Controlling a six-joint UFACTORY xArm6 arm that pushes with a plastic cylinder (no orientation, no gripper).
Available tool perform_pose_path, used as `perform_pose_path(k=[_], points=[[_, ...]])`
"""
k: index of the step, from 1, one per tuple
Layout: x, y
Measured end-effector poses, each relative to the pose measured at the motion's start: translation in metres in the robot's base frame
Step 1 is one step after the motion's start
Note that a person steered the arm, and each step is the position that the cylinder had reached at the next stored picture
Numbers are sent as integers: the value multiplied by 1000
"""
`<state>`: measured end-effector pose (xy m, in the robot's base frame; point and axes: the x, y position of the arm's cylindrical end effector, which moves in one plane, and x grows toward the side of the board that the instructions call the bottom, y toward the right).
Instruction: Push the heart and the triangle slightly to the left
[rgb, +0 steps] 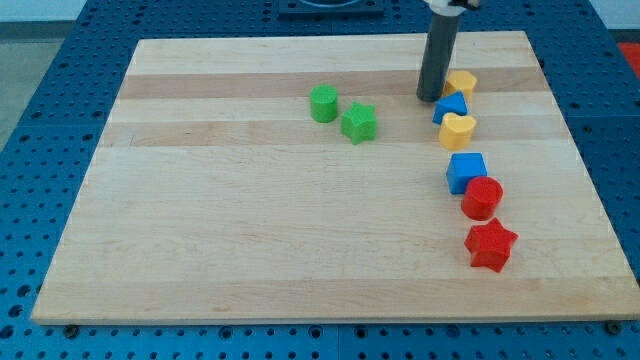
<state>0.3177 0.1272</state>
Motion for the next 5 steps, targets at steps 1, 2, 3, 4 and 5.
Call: perform_pose_path(k=[1, 2, 3, 4, 5], points=[[-34, 1], [-61, 44], [-62, 103], [-26, 116], [33, 105]])
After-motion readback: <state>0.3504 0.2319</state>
